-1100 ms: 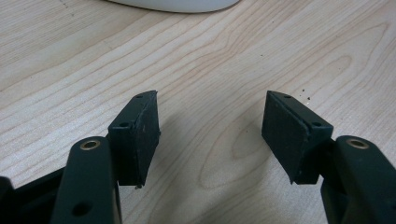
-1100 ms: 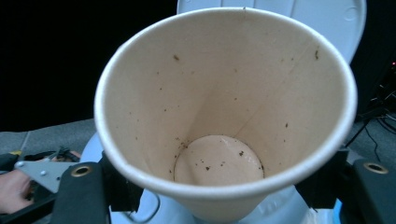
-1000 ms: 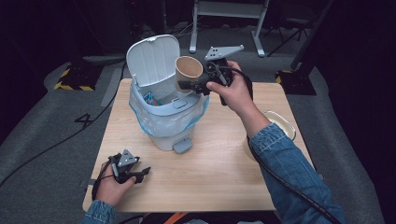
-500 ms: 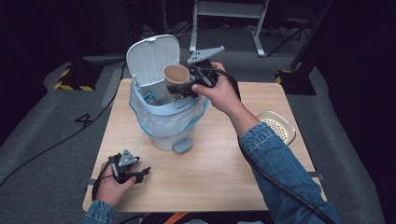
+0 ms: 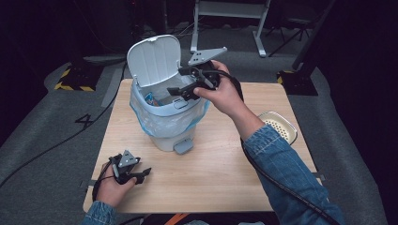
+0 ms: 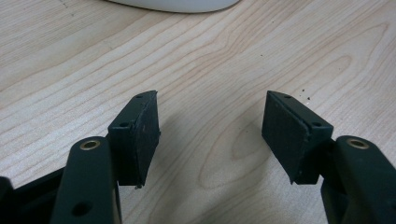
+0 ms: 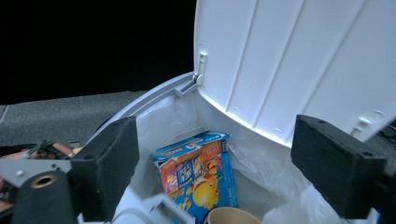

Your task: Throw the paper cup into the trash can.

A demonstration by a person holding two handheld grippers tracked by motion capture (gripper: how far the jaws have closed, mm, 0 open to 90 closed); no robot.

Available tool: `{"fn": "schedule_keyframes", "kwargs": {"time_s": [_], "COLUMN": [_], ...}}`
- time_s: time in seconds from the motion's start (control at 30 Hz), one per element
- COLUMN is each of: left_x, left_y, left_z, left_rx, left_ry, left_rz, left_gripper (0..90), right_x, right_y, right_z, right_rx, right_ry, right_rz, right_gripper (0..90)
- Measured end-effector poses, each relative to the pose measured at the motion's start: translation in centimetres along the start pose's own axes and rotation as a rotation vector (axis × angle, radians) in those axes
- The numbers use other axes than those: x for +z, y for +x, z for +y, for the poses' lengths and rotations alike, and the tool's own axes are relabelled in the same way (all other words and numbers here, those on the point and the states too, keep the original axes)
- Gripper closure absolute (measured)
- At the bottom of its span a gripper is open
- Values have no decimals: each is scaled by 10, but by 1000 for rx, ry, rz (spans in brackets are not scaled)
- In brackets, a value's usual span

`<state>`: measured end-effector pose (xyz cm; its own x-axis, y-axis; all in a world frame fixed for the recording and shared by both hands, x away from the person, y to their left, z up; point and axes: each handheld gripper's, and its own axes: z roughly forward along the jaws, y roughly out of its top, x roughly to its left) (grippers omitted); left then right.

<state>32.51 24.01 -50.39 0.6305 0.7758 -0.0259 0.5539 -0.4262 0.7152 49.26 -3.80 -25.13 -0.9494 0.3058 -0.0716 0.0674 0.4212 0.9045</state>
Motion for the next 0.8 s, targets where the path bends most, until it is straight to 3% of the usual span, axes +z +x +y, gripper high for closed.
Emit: {"fn": "schedule_keyframes", "kwargs": {"time_s": [0.27,0.3,0.43,0.8], "left_x": [1,1,2,2], "left_y": [2,2,3,3], "left_z": [2,2,2,3], "left_rx": [10,10,9,8], "left_ry": [2,2,3,2], "left_rz": [-2,-2,3,7], "left_gripper": [370,370,370,370], "right_x": [-53,-53,-89,-155], "right_y": [2,2,5,9], "right_z": [-13,-13,-24,-57], "right_rx": [27,27,30,73], "right_ry": [-7,-7,13,87], "right_rz": [3,3,-46,-106], "right_gripper": [169,169,202,258]}}
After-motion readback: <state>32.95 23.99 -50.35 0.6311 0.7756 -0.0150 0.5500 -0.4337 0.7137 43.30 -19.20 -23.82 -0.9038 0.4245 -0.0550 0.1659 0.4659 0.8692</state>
